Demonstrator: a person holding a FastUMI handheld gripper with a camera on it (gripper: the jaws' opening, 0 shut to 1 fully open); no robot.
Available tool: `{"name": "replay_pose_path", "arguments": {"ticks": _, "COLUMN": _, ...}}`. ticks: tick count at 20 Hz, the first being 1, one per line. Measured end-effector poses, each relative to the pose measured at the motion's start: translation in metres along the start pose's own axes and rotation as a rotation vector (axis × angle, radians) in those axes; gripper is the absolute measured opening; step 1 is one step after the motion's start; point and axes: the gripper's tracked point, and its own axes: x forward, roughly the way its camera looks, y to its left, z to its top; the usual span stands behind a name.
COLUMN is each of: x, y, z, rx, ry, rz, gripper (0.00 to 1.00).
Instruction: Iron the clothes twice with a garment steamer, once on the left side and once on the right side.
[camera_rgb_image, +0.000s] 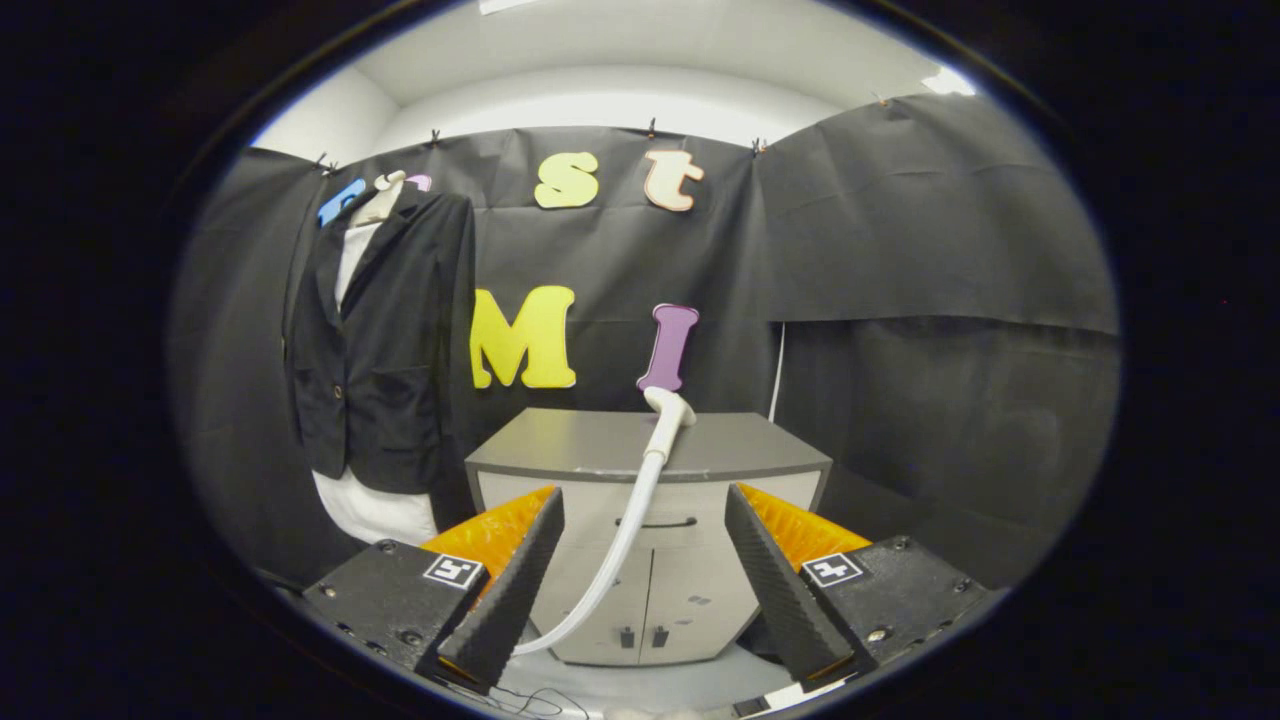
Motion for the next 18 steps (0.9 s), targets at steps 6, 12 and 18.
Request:
{"name": "replay_pose_path", "arguments": {"ticks": 6, "x": 0.09, "y": -0.023, "z": 0.022, "rx": 0.025, "ry": 0.05, "rz": 0.014, "gripper": 1.0}}
{"name": "replay_pose_path", "arguments": {"ticks": 12, "x": 0.179, "y": -0.042, "z": 0.033, "rx": 0.033, "ry": 0.121, "rz": 0.021, "gripper": 1.0}}
{"name": "replay_pose_path", "arguments": {"ticks": 18, "x": 0.255, "y": -0.048, "z": 0.027, "rx": 0.068, "ry": 0.212, "rz": 0.065, "gripper": 1.0}}
